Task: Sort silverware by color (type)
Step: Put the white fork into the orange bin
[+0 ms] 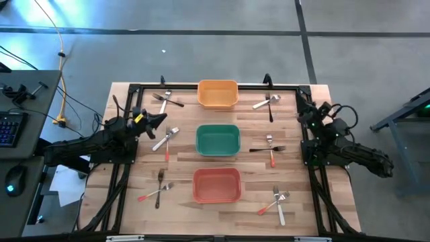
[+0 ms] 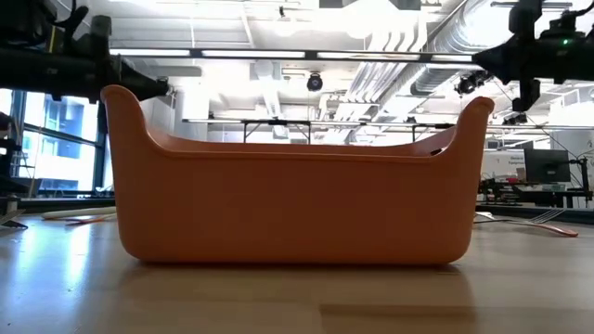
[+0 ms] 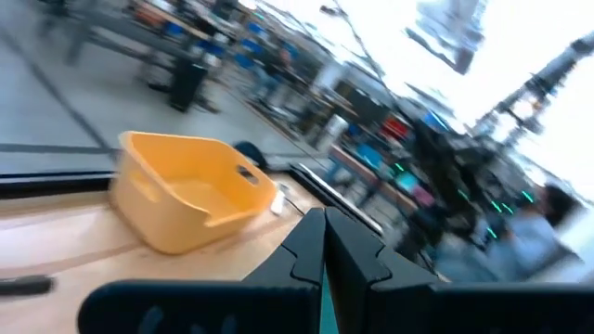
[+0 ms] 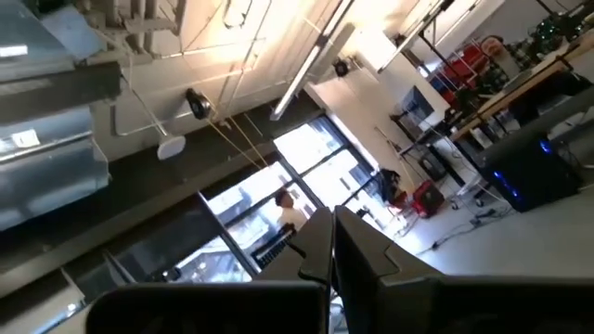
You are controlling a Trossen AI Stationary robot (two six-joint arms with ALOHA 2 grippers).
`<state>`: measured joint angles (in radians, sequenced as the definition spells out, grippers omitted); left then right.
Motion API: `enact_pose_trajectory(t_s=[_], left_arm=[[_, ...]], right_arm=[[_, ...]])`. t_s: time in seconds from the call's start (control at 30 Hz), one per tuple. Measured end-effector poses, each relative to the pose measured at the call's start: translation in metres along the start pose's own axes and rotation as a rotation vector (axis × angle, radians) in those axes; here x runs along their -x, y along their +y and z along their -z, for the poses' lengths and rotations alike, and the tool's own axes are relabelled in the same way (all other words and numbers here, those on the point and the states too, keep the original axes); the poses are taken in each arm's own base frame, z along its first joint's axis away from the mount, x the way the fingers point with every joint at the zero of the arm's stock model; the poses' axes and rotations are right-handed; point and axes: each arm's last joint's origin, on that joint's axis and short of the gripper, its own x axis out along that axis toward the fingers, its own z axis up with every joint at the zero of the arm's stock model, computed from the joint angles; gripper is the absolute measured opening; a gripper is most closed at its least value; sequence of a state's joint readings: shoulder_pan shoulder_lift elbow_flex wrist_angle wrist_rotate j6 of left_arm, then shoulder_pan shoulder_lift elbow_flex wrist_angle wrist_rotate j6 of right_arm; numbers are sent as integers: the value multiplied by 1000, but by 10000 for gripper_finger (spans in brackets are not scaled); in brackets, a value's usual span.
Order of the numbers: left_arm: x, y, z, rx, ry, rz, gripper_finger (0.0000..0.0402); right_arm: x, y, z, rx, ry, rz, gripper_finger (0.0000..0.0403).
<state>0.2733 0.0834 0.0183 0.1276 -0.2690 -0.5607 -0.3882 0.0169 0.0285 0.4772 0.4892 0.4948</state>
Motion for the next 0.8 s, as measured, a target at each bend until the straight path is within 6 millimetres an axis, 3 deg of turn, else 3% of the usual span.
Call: enact_pose_trajectory(t_s=[0.27, 0.53, 0.8], left_arm=[[0, 3, -2, 14, -66, -105, 1], [0, 7, 3, 27, -20, -150, 1], [-1, 8, 7, 31, 20, -145, 1]], right_arm=[[-17, 12, -4, 117, 176, 119, 0], [-66, 33, 1, 268, 555, 461, 7], [-126, 25, 20, 192, 942, 729, 93]])
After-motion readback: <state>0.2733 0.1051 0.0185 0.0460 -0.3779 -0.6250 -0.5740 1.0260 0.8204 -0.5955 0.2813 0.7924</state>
